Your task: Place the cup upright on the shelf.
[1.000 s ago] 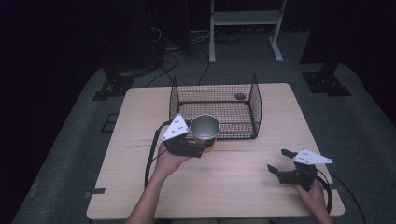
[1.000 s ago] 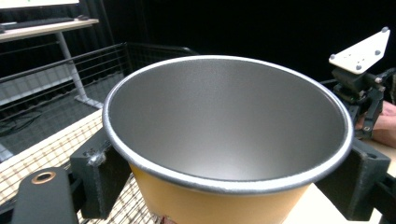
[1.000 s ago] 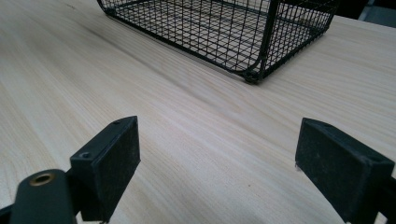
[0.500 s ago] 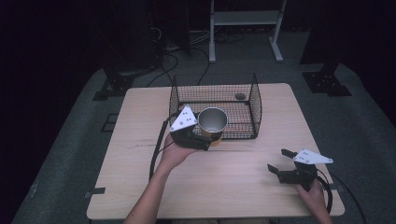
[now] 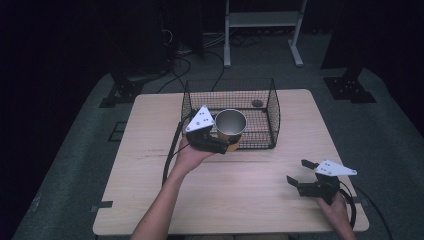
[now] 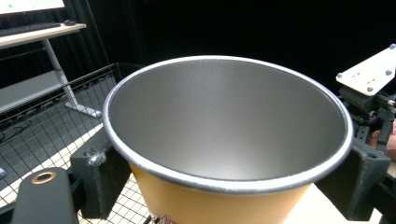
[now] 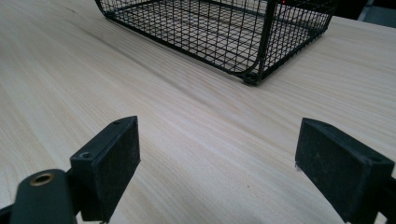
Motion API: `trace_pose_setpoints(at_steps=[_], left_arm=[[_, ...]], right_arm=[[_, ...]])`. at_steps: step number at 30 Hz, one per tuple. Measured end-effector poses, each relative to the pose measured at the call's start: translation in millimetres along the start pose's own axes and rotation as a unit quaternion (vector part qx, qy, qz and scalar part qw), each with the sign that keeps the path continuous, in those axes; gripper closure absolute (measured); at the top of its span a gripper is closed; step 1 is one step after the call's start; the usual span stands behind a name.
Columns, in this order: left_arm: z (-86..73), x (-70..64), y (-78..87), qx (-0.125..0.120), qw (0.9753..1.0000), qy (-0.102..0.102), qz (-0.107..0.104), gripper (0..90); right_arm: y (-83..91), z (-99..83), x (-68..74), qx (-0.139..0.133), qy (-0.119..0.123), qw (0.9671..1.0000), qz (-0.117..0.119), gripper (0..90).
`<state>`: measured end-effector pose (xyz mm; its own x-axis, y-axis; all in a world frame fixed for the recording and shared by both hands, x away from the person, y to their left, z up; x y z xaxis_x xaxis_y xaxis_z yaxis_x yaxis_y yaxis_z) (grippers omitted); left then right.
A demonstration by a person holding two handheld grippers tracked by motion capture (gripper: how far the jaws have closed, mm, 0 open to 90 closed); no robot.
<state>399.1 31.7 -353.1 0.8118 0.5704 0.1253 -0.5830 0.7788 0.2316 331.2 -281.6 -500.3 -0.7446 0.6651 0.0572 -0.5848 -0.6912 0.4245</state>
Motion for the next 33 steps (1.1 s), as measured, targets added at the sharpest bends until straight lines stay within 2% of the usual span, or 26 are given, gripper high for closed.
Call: trace_pose_setpoints(at_steps=[6, 10, 24, 33], left_arm=[[4.0, 4.1, -5.0, 0.004, 1.0, -0.003, -0.001, 14.0], [7.1, 9.0, -10.3, 0.003, 1.0, 0.003, -0.002, 14.0], [10.3, 22.2, -30.0, 0.011, 0.9999, 0.005, -0.005, 14.0], [13.5, 30.8, -46.0, 0.016, 0.9998, -0.003, -0.006, 14.0]], right_arm=[[0.2, 0.0, -0.2, 0.0, -0.002, 1.0, 0.0, 12.9], [0.3, 0.0, -0.1, -0.001, -0.001, 1.0, 0.0, 12.9], [0.4, 0.0, -0.3, -0.003, -0.001, 1.0, 0.001, 13.0], [0.6, 0.1, -0.3, -0.004, 0.0, 1.0, 0.002, 12.9]])
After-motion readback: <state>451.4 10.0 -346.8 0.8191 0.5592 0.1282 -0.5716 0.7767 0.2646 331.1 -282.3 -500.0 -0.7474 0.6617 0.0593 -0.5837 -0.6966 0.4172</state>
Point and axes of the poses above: each handheld gripper's, and its own axes: y roughly backward along the jaws, z roughly out of its top, x roughly to its left, the point moved 5 cm from there along -y, roughly forward along the jaws, and after that the axes turned 8 degrees about z, right-handed, at the moved point
